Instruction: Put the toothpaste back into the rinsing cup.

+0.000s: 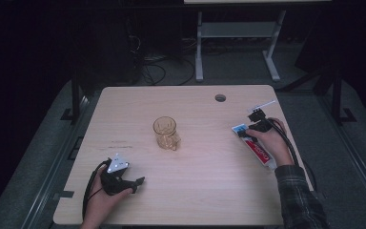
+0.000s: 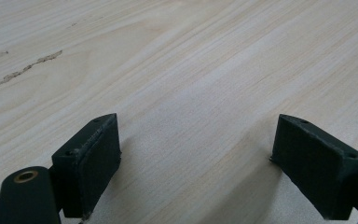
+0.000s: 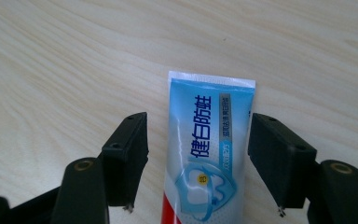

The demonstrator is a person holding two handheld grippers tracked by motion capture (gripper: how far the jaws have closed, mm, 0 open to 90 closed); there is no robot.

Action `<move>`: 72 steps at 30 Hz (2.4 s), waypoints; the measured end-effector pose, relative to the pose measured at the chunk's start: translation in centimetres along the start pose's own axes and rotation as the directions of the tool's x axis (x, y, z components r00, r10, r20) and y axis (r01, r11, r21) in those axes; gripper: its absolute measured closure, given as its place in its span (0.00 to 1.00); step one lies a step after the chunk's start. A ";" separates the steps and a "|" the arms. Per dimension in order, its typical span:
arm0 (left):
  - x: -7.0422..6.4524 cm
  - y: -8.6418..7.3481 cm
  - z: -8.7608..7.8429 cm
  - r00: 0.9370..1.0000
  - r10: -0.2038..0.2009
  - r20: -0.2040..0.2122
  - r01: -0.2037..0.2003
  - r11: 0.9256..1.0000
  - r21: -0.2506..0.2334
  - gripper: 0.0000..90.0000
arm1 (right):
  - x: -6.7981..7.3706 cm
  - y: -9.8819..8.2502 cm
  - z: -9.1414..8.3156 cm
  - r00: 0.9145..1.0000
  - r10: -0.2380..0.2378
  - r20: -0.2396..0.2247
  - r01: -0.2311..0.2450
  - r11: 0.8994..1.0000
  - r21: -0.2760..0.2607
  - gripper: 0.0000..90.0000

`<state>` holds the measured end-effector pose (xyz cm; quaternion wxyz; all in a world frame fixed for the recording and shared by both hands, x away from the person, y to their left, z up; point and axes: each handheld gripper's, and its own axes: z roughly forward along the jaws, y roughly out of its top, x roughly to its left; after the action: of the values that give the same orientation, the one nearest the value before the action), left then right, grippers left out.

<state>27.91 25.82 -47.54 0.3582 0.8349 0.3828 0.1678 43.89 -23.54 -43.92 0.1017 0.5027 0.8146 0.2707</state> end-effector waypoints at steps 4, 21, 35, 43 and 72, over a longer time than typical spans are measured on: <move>0.0 0.0 0.0 1.000 0.000 0.000 0.000 1.000 0.000 0.16 | 0.1 0.0 0.5 1.000 0.000 0.007 0.000 1.000 0.013 0.41; 0.0 0.0 0.0 1.000 0.001 0.000 -0.001 1.000 0.000 0.16 | 0.1 -0.2 1.8 0.997 -0.050 0.058 0.046 0.996 0.073 0.43; 0.0 0.0 0.0 1.000 0.003 0.001 -0.003 1.000 0.001 0.16 | 0.1 -0.1 1.7 0.997 -0.049 0.062 0.043 0.995 0.085 0.51; 0.0 0.0 0.0 1.000 0.002 0.001 -0.002 1.000 0.000 0.16 | 0.1 0.4 1.5 0.997 -0.036 0.064 0.027 0.990 0.141 0.63; 0.0 0.0 0.0 1.000 0.002 0.001 -0.002 1.000 0.000 0.16 | -0.7 -0.1 -1.7 0.998 0.054 -0.032 -0.054 0.998 -0.007 0.80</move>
<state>27.90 25.82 -47.53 0.3583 0.8353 0.3818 0.1676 43.36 -24.77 -42.64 0.0835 0.5199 0.8011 0.2845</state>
